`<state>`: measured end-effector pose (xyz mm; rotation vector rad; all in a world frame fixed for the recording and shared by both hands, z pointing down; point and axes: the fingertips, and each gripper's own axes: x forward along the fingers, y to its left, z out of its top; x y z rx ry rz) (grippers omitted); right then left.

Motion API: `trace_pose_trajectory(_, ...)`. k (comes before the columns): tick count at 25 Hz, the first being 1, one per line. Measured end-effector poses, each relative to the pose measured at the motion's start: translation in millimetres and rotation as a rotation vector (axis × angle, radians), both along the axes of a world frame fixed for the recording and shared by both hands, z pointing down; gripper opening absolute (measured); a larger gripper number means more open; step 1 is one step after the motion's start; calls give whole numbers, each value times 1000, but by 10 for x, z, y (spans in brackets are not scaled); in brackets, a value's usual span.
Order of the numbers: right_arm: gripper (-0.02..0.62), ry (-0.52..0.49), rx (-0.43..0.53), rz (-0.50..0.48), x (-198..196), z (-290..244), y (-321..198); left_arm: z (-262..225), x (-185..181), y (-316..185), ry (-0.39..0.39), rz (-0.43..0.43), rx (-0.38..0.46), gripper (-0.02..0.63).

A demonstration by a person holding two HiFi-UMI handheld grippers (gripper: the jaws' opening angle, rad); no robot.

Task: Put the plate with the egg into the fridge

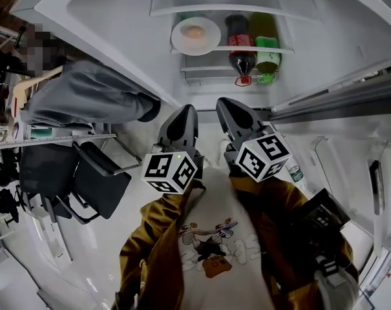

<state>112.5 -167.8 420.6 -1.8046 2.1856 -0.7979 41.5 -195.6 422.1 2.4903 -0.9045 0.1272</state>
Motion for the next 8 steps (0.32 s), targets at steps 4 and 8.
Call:
trace_pose_trajectory(4, 6, 9, 2, -3, 5, -4, 10, 8, -13, 20, 0, 2, -6, 8)
trace_pose_trajectory(8, 6, 23, -2, -9, -13, -22, 16, 18, -36, 45, 0, 7, -22, 8)
